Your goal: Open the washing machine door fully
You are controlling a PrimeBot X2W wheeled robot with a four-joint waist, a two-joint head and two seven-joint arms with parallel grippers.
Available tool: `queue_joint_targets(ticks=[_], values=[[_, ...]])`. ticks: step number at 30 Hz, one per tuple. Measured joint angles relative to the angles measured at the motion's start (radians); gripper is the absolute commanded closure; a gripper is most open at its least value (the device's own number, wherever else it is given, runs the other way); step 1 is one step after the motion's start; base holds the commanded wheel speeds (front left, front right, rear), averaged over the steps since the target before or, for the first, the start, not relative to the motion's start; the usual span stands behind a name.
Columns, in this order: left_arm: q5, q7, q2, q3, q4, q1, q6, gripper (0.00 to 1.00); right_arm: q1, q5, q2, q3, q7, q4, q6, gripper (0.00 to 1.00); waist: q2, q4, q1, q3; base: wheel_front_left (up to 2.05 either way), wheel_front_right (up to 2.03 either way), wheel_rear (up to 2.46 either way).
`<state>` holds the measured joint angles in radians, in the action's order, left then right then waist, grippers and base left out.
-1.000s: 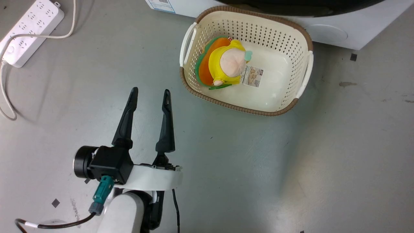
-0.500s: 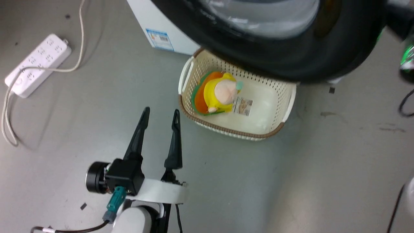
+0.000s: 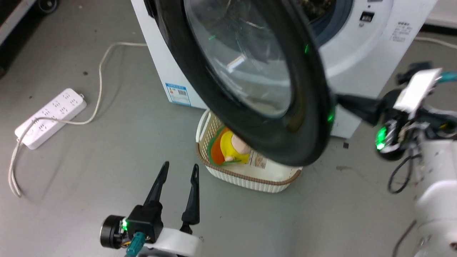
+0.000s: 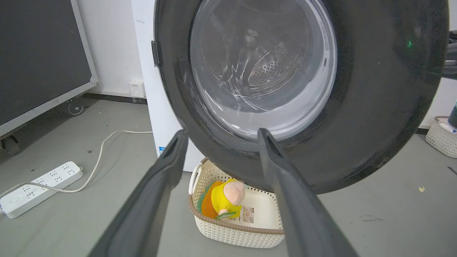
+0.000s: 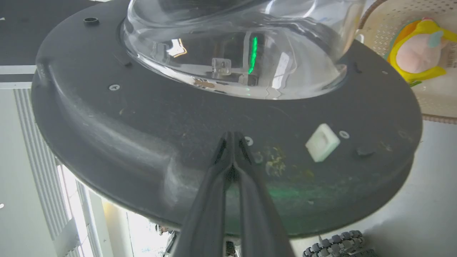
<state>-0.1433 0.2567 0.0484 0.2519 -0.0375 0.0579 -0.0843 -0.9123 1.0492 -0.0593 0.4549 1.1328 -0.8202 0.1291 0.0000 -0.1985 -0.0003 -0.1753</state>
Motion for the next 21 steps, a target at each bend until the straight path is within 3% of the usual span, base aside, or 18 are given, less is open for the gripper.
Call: queue_joint_targets(ticks=[2, 3, 4, 5, 6, 7, 12, 18, 19, 21], values=[[0.0, 0.0, 0.0, 0.0, -0.005, -0.005, 0.003, 0.0, 0.018, 0.041, 0.001, -0.039, -0.008, -0.002, 0.0, 1.0, 0.0, -0.001, 0.0, 0.008, 0.0, 0.0, 0.0], [0.0, 0.0, 0.0, 0.0, -0.014, -0.016, 0.008, 0.0, 0.053, 0.12, 0.001, -0.124, -0.025, 0.001, 0.0, 1.0, 0.0, -0.006, 0.0001, 0.021, 0.0, 0.0, 0.0], [0.0, 0.0, 0.0, 0.0, -0.014, -0.016, 0.008, 0.0, 0.053, 0.12, 0.001, -0.124, -0.025, 0.001, 0.0, 1.0, 0.0, -0.006, 0.0001, 0.021, 0.0, 0.0, 0.0], [-0.001, 0.0, 0.0, 0.001, -0.022, -0.019, 0.015, 0.0, 0.091, 0.188, 0.001, -0.209, -0.048, 0.015, 0.001, 1.0, 0.0, -0.011, 0.0001, 0.027, 0.0, 0.0, 0.0], [-0.001, 0.0, 0.0, 0.001, -0.022, -0.019, 0.015, 0.0, 0.091, 0.188, 0.001, -0.209, -0.048, 0.015, 0.001, 1.0, 0.0, -0.011, 0.0001, 0.027, 0.0, 0.0, 0.0], [-0.001, 0.0, 0.0, 0.005, -0.031, -0.02, 0.026, 0.0, 0.13, 0.257, 0.001, -0.295, -0.073, 0.03, 0.001, 1.0, 0.0, -0.018, 0.0002, 0.031, 0.0, 0.0, 0.0], [-0.001, 0.0, 0.0, 0.012, -0.04, -0.024, 0.036, 0.0, 0.216, 0.425, 0.002, -0.507, -0.144, 0.084, 0.0, 1.0, 0.0, -0.035, 0.0003, 0.039, 0.0, 0.0, 0.0], [-0.008, 0.0, 0.0, 0.018, -0.04, -0.026, 0.036, 0.0, 0.26, 0.525, 0.005, -0.68, -0.224, 0.138, 0.0, 1.0, 0.0, -0.051, 0.0003, 0.043, 0.0, 0.0, 0.0], [-0.009, 0.0, 0.0, 0.027, -0.04, -0.027, 0.043, 0.0, 0.273, 0.576, 0.007, -0.745, -0.28, 0.144, 0.0, 1.0, 0.0, -0.058, 0.0004, 0.051, 0.0, 0.0, 0.0], [-0.009, 0.0, 0.0, 0.028, -0.041, -0.028, 0.043, 0.0, 0.273, 0.572, 0.008, -0.75, -0.3, 0.141, 0.0, 1.0, 0.0, -0.058, 0.0004, 0.056, 0.0, 0.0, 0.0]])
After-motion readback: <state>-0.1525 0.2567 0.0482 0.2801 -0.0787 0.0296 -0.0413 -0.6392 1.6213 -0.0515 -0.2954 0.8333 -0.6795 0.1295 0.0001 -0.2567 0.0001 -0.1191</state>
